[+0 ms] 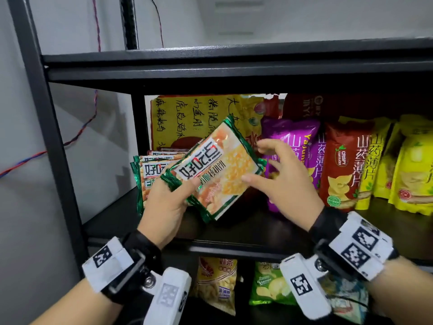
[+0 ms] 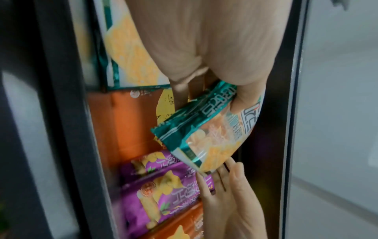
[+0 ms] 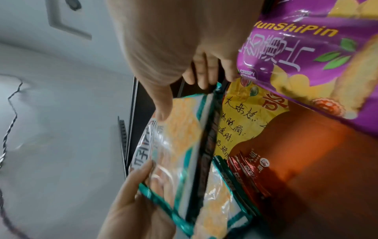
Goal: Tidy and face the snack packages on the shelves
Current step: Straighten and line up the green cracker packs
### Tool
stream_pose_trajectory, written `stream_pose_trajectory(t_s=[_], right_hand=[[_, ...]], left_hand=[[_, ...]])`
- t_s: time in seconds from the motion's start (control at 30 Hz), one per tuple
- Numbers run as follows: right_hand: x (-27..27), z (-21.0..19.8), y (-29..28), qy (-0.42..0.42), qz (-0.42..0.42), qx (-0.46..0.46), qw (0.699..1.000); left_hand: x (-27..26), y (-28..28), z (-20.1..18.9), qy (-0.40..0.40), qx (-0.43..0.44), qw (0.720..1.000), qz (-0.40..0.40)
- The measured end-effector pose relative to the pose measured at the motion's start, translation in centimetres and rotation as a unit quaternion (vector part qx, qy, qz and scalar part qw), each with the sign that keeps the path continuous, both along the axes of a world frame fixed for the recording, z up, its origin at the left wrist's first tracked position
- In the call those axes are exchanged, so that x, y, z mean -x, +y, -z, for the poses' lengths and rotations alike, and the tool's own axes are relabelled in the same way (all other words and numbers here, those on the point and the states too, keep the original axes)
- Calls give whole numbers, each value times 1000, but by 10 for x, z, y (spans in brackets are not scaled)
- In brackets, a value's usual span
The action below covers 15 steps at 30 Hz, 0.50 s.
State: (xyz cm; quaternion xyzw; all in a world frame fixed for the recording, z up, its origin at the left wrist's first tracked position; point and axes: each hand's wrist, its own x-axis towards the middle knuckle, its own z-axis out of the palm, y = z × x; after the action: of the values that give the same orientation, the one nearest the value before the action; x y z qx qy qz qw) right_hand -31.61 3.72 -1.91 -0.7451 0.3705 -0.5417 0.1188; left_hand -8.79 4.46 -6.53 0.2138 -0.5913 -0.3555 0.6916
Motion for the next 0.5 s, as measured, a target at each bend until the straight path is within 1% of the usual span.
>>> stream_pose_trajectory(t_s=[0.03,0.07,0.13,0.17,0.23,0.3,0.37,0.43,0.5], right_hand=[[-1,-4,-4,21,-1,-43,999],[-2,-6,-8,40,-22,-88,995],[-6,-6,-16,34,-92,-164,982],[-8,-4,-20,26,-108,-181,977],[-9,1,-27,30,-104,-185,977],[-10,7,-32,26,-97,-191,976],[-11,11,-35,-5,-78,-188,979],[-14,10,-38,-39,-38,-160,986],[-18,5,-43,-50,17,-144,988]], left_hand=[[-3,0,0,-25,-2,999,-19],[-4,0,-1,-45,-6,999,-29],[-8,0,0,-92,-13,994,-48],[-9,0,0,-124,-13,990,-66],[-15,-1,0,-167,-20,982,-85],[-22,-1,0,-165,-30,982,-92],[-34,-2,-1,-137,-11,977,-164],[-51,-6,-4,-71,9,967,-243],[-70,-15,-6,-23,13,949,-315]])
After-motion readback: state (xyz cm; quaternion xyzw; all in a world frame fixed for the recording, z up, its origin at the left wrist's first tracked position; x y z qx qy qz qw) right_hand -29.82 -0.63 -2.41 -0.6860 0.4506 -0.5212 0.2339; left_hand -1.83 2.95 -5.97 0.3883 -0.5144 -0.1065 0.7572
